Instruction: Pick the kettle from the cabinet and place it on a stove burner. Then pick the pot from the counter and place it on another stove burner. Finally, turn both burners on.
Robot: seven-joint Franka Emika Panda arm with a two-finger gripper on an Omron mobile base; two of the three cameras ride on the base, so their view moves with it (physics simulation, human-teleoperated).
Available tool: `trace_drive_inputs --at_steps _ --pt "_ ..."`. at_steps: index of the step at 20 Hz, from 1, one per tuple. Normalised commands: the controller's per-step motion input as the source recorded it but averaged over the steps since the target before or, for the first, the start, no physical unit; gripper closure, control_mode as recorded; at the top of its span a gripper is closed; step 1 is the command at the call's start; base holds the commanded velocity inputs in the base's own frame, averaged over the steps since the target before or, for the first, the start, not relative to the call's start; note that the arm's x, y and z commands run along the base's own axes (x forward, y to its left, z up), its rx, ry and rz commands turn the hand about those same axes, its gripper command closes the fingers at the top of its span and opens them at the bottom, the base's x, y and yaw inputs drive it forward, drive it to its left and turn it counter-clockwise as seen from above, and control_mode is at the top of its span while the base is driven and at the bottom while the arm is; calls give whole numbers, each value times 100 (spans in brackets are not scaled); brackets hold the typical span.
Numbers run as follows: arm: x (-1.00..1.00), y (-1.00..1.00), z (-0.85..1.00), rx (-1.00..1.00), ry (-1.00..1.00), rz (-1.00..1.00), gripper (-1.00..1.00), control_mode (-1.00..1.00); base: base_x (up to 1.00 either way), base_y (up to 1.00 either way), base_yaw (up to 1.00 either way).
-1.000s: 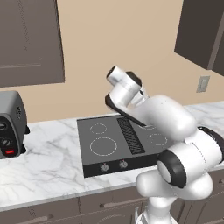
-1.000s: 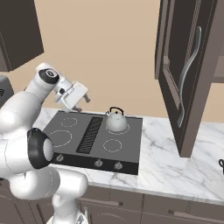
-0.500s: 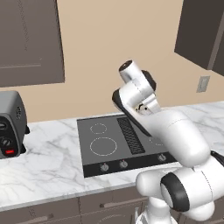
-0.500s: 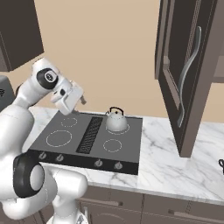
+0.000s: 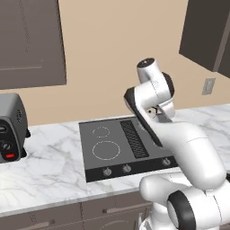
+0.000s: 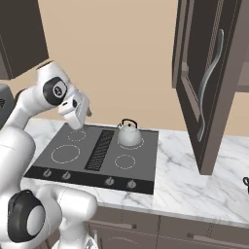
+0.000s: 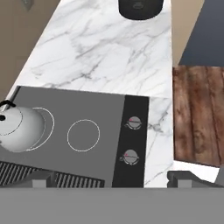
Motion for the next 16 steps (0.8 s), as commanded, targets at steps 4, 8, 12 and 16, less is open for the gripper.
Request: trace_drive_inputs --at_steps 4,8,12,16 --pt "-2 0 15 13 0 22 -100 -100 0 0 0" --pt "-1 0 12 13 0 22 -100 -100 0 0 0" --pt "-3 0 2 11 0 22 -100 -100 0 0 0" --pt "-16 0 0 12 0 23 -100 -100 0 0 0"
